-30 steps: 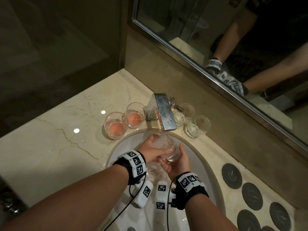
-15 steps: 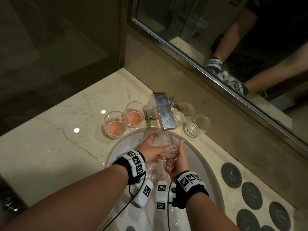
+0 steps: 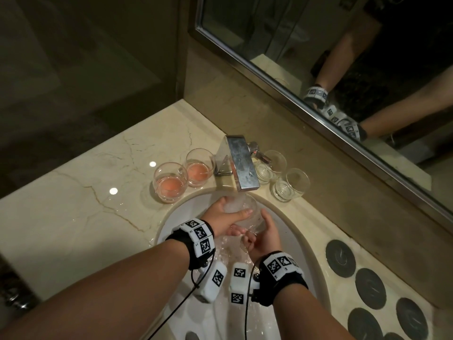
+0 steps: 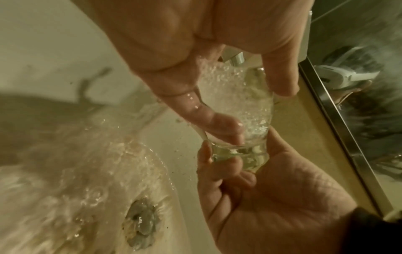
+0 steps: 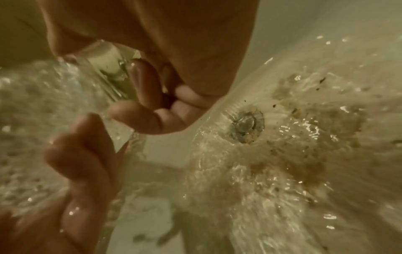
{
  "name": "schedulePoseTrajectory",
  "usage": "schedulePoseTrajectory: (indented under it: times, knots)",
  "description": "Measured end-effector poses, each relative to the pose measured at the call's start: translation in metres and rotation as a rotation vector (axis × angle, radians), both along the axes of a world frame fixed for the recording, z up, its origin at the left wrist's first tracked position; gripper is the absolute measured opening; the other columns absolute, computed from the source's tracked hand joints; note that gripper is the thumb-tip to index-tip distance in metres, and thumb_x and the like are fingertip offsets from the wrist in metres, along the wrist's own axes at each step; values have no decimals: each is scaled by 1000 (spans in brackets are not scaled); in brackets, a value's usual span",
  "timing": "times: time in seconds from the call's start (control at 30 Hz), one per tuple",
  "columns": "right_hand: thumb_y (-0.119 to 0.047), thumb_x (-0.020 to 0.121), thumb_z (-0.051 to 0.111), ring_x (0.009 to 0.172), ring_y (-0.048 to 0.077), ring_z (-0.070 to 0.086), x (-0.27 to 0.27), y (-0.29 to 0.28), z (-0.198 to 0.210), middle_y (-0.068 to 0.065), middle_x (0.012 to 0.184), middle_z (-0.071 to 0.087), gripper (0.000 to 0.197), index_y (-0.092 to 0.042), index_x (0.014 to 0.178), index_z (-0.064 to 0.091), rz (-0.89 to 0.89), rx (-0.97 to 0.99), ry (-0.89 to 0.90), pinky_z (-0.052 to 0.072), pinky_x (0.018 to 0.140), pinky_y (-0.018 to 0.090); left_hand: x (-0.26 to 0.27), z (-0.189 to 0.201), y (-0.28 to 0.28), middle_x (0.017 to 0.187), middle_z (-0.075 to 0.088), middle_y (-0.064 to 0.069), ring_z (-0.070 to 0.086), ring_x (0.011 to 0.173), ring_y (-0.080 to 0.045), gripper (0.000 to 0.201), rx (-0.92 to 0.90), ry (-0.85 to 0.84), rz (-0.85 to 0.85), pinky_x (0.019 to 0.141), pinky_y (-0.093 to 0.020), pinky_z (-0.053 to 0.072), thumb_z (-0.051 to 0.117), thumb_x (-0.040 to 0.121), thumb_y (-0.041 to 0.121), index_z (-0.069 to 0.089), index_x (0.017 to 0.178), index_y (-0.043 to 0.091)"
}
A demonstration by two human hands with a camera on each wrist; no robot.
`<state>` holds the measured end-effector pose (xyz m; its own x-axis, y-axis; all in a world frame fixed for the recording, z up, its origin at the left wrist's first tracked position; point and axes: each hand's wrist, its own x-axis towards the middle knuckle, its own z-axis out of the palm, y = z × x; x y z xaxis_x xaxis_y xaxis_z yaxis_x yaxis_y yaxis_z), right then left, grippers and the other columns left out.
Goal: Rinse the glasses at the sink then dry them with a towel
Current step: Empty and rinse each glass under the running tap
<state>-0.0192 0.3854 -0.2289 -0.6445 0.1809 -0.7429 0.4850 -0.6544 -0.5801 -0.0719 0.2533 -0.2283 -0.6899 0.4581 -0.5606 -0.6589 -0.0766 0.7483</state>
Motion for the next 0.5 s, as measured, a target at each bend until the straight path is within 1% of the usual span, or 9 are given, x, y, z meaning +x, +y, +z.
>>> schedulePoseTrajectory:
  times: [0.03,0.1,0.17,0.23,0.3,0.33,0.43,0.47,0.5]
  knots:
    - [-63,66,69,38,9,40,-1,1,-2,2,63,57,78,-18,128,56,13,36,-5,43,38,20,0,0,0,116,65,-17,67,63,-20,75,4,6,-5,56,-24,57,83,70,26,42,132,25]
    - [-71,65,67,42,9,38,0,0,-3,1,64,53,75,-24,124,59,48,71,13,43,40,19,-1,0,0,123,60,-13,67,64,-21,72,6,24,-18,57,-24,58,83,72,23,42,130,28]
    - [-58,75,67,49,9,45,-2,-2,0,7,82,60,57,-25,120,56,50,103,23,48,44,20,-1,-2,-2,122,62,-14,68,70,-25,80,-6,26,-22,56,-25,57,85,67,25,40,134,23]
    - [-41,79,70,53,11,50,-4,-3,1,10,93,59,54,-21,127,54,60,146,35,50,48,22,0,-6,-7,124,61,-15,70,74,-28,90,-12,-7,-15,55,-27,57,86,62,28,39,139,24]
    - [-34,80,72,60,13,52,-5,-5,0,10,93,59,57,-20,131,51,67,241,43,49,54,24,3,-8,-13,126,58,-13,68,73,-25,72,-18,-39,-1,56,-26,56,82,72,22,44,134,28]
    - [-33,78,75,63,14,51,-5,-7,1,11,95,59,61,-19,132,49,85,292,48,49,56,25,4,-10,-17,125,58,-12,67,72,-23,69,-28,-58,1,56,-25,55,79,77,20,43,135,27]
    - [-35,73,80,67,13,53,-9,-15,3,13,114,59,74,-16,134,42,152,428,35,51,57,25,6,-17,-27,129,57,-12,66,77,-24,88,-85,-83,8,60,-29,56,80,78,26,29,149,21]
    - [-37,73,80,74,14,58,-12,-17,2,14,121,57,77,-15,136,41,172,473,25,52,58,25,7,-17,-30,128,57,-12,67,80,-25,87,-95,-91,19,62,-30,57,79,78,28,29,149,20]
    - [-41,73,79,82,16,60,-15,-21,3,13,120,57,79,-13,136,42,202,516,10,52,59,25,9,-15,-33,125,58,-13,66,81,-26,84,-97,-99,38,63,-30,57,79,78,30,31,146,18]
